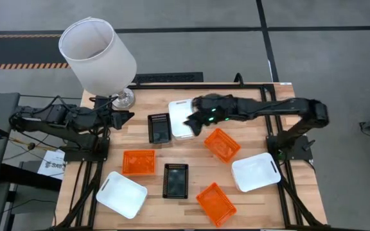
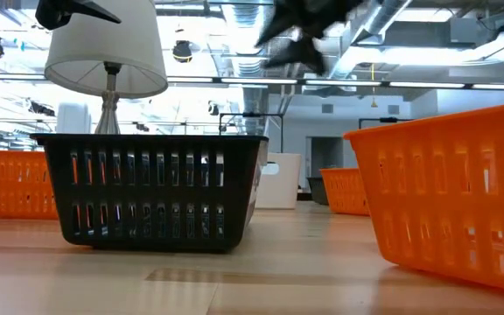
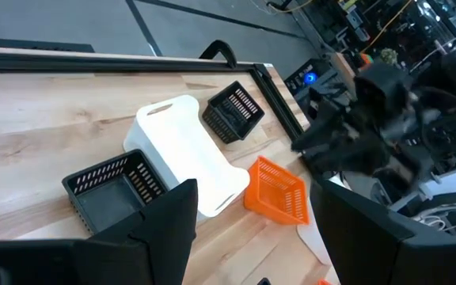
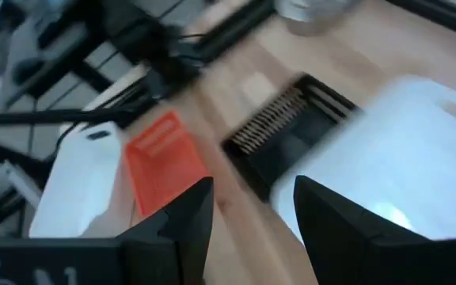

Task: Stack baskets by color
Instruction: Stack the top left orange bin on the top orange bin

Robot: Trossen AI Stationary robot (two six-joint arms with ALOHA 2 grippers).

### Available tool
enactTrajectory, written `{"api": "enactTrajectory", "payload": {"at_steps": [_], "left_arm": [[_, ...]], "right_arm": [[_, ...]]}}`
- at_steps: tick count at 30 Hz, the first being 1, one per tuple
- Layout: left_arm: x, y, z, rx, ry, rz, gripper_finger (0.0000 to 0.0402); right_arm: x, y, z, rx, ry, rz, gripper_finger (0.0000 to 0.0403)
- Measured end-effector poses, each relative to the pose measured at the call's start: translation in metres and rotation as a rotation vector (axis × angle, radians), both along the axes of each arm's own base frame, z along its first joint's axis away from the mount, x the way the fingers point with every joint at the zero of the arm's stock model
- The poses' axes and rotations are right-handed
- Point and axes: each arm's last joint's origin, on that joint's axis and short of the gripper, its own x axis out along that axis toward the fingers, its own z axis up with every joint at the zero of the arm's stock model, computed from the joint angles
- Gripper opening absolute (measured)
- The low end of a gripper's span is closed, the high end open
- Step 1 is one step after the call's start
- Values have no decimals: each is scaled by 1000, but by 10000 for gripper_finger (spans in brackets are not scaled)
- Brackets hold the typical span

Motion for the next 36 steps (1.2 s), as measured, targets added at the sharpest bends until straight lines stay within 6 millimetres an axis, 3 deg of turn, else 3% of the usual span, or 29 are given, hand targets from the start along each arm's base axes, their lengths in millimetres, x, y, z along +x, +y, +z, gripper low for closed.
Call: {"api": "enactTrajectory", "payload": {"at_steps": [4,8,15,21,27,36], "left_arm": [[0,0,0,-1,0,-1,233],[0,0,0,-1,1,-1,233],[0,0,0,1,4,-1,233],[0,0,-1,2,7,1,233],[0,0,0,-3,1,8,233],[3,0,-1,-35,-5,25,233]], "right_arm": [[42,18,-3,-195,51,181,201],[81,28,-12,-274,109,270,201],[131,45,-44,-448,178,445,201],[152,58,-76,-528,216,594,201],[158,78,-106,-654,247,773,201],[172,93,-119,-781,132,827,201]]}}
